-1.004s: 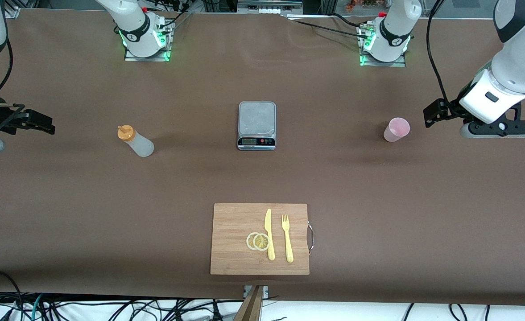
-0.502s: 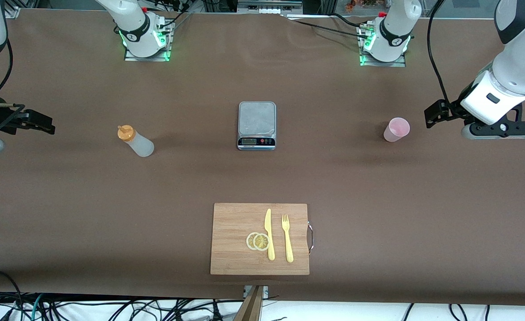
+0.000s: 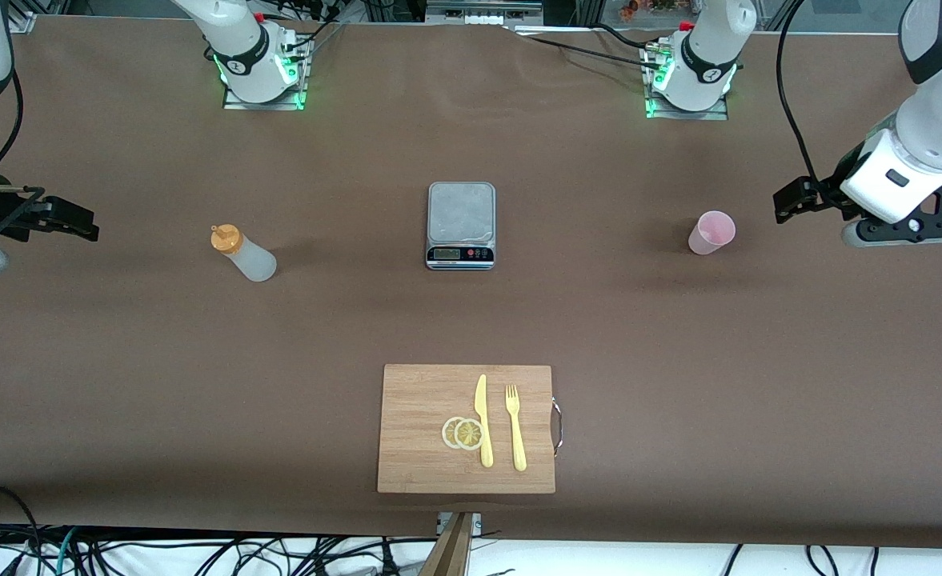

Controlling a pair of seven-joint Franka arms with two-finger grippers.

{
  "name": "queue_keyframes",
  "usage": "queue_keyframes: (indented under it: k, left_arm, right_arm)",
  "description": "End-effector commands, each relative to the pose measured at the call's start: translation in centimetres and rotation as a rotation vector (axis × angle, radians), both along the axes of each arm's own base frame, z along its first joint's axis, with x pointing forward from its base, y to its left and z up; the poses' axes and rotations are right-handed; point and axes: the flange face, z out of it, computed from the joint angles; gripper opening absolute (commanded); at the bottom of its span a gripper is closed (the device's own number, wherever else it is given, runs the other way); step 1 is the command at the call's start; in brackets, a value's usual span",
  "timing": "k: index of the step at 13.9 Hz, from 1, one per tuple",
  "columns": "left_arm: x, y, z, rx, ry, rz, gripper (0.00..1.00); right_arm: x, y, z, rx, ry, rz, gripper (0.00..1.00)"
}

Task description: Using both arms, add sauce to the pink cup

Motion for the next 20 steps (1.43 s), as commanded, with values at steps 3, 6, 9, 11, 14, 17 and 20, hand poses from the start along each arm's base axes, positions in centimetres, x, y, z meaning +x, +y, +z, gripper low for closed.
queue_keyframes:
  k: [3, 6, 9, 11, 14, 17, 20]
  left_arm:
    - [-2.9, 0.5, -4.2, 0.018, 0.026, -0.002, 1.00]
    - [-3.8, 0.4, -7.5, 0.002, 0.062, -0.016, 1.00]
    - [-5.2, 1.3, -11.7, -0.004, 0.119, 0.003, 1.00]
    - [-5.9, 2.4, -14.1, -0.006, 0.107, 0.020, 1.00]
    - [-6.5, 4.3, -17.3, -0.024, 0.061, -0.041, 1.00]
    - [-7.0, 5.2, -20.3, -0.030, 0.072, -0.035, 1.00]
    - [-7.8, 5.6, -23.4, -0.036, 0.103, -0.050, 1.00]
  right_arm:
    - [0.3, -0.2, 0.4, -0.015, -0.008, -0.005, 1.00]
    - [0.3, -0.2, 0.4, -0.015, -0.008, -0.003, 1.00]
    - [0.3, -0.2, 0.4, -0.015, -0.008, -0.003, 1.00]
    - [0.3, -0.3, 0.4, -0.015, -0.008, -0.005, 1.00]
    - [0.4, -0.2, 0.5, -0.015, -0.010, -0.003, 1.00]
    - [0.3, -0.2, 0.4, -0.015, -0.008, -0.003, 1.00]
    - [0.3, -0.2, 0.4, -0.015, -0.008, -0.003, 1.00]
